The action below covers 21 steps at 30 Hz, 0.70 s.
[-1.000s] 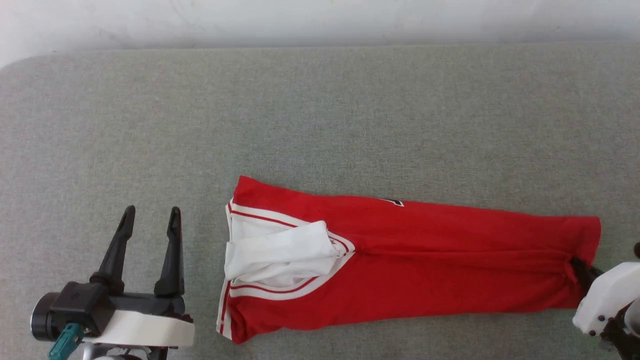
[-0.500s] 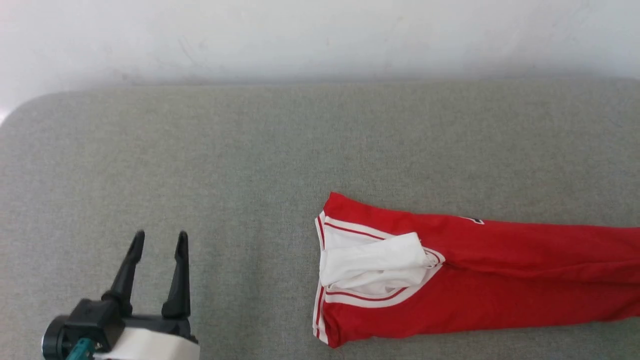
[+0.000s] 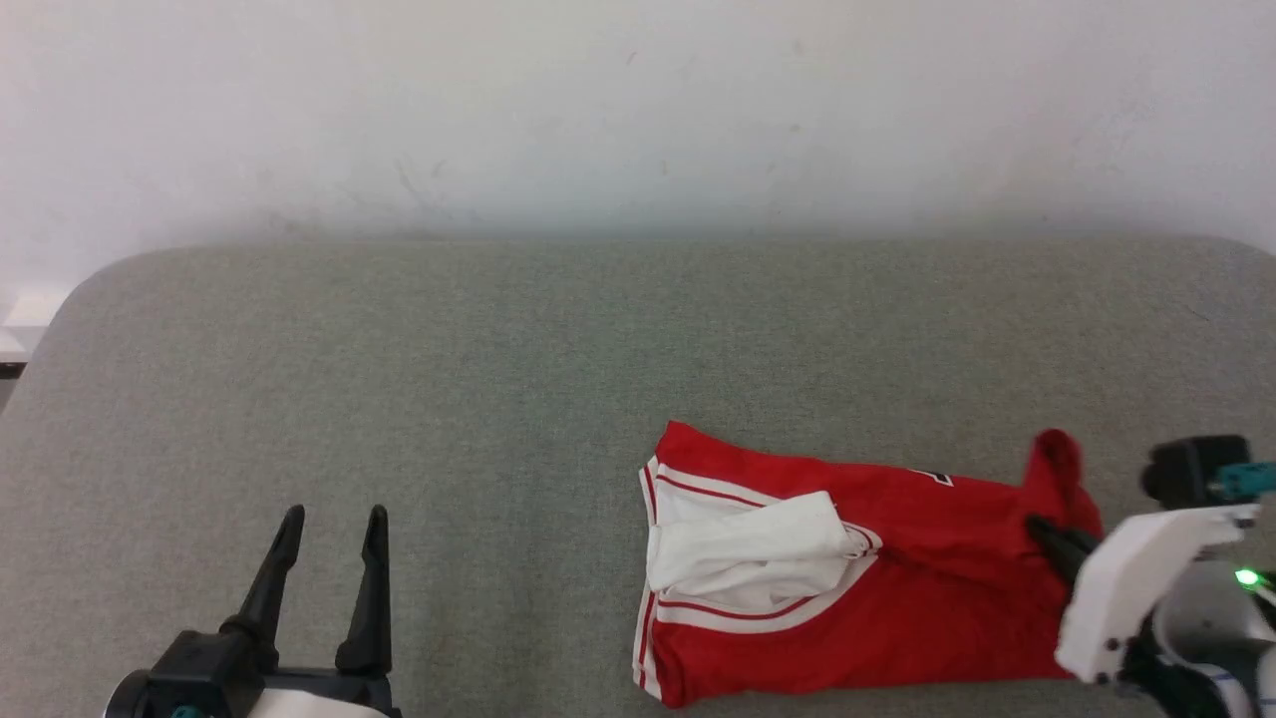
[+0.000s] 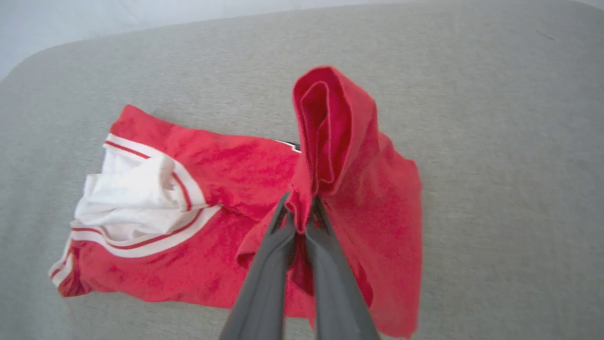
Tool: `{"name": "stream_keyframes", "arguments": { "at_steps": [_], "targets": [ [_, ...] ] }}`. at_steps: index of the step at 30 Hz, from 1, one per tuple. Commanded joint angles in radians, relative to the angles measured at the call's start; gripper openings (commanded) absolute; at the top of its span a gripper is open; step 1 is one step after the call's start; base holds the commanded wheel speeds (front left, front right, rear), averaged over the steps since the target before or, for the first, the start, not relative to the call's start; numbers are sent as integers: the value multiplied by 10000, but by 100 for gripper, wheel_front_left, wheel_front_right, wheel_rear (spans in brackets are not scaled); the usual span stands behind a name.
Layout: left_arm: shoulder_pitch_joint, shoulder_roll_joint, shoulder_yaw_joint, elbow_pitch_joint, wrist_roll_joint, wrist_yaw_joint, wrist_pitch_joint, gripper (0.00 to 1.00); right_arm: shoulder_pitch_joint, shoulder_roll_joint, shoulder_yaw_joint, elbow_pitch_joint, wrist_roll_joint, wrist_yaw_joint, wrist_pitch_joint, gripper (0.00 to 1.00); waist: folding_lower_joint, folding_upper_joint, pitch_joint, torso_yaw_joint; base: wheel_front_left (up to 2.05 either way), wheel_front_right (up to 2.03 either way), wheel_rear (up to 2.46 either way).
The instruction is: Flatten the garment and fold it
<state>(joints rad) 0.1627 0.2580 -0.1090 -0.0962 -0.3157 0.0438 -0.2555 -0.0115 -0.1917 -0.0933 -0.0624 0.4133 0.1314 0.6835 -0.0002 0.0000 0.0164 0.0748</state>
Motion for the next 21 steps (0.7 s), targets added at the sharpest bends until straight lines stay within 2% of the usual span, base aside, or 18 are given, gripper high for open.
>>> {"name": "stream_keyframes", "arguments": {
  "at_steps": [1, 6, 11, 16, 21],
  "targets": [
    [101, -40, -31, -10, -51, -6, 10, 100, -106, 14, 201, -106, 84, -7, 43, 0, 2, 0, 0, 74, 0, 0, 0],
    [67, -90, -122, 48, -125, -35, 14, 100, -619, -71, 1809, -454, 382, -7, 246, 0, 2, 0, 124, 262, 0, 0, 0],
    [-113, -109, -209, 129, -148, -86, 8, 100, -1424, -11, 3300, -198, 548, -7, 215, 0, 2, 0, 361, 486, 0, 0, 0],
    [-406, -223, -324, 245, -185, -145, -6, 100, -2353, 189, 4512, 735, 411, -7, 70, 0, 2, 0, 727, 723, 0, 0, 0],
    [-723, -378, -452, 438, -205, -246, -26, 100, -3123, 513, 5216, 2299, 39, -7, -54, 0, 2, 0, 1053, 962, 0, 0, 0]
  ]
}}
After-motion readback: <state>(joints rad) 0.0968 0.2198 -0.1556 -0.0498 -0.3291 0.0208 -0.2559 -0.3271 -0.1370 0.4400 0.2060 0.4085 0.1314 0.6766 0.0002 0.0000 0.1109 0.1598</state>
